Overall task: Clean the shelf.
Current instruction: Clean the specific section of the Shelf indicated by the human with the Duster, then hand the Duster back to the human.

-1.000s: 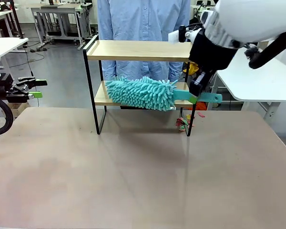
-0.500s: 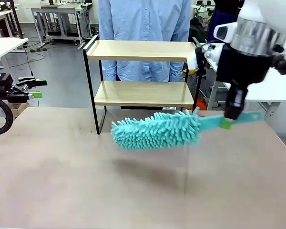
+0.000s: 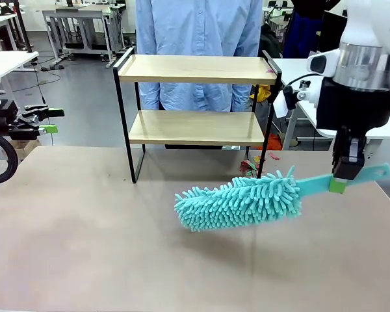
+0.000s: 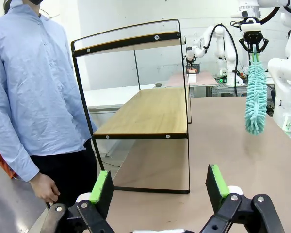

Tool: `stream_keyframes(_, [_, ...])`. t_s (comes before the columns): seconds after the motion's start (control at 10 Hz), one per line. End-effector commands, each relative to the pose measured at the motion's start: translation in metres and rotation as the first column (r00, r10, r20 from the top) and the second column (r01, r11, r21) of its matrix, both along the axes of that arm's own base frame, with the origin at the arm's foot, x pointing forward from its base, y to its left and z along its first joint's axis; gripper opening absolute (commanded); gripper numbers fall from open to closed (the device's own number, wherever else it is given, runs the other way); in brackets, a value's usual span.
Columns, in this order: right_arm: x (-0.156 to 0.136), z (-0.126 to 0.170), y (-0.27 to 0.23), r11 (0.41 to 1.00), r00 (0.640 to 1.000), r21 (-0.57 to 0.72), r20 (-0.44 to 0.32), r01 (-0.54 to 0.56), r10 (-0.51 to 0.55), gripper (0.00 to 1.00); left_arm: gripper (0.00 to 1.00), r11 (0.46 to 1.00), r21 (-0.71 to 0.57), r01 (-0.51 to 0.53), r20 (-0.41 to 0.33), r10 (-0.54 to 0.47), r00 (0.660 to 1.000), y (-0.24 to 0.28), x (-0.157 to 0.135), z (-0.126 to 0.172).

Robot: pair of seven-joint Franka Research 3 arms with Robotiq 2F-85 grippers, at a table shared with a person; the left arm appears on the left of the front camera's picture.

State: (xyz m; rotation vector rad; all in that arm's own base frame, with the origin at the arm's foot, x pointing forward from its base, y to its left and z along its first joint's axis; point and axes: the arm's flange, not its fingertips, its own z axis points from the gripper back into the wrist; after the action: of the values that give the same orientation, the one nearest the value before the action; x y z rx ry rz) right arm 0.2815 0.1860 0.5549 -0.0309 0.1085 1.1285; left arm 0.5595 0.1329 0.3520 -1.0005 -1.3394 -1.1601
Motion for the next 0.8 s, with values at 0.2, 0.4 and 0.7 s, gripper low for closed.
stream_keyframes(0.2, [-0.0030, 0.0002, 0.0039, 1.000, 1.000, -0.002, 0.005, -0.010, 0.010, 0.13, 1.00, 1.000, -0.002, -0.001, 0.013, 0.001, 1.000, -0.0012, -0.0025, 0.0026])
stream_keyframes(0.4, [-0.0030, 0.0002, 0.0039, 1.000, 1.000, -0.002, 0.005, -0.010, 0.010, 0.13, 1.00, 1.000, -0.002, -0.001, 0.013, 0.001, 1.000, -0.0012, -0.0025, 0.0026])
stream_keyframes(0.7, [-0.0030, 0.0002, 0.0039, 1.000, 1.000, -0.002, 0.005, -0.010, 0.010, 0.13, 1.00, 1.000, -0.002, -0.001, 0.013, 0.001, 1.000, -0.0012, -0.0025, 0.0026])
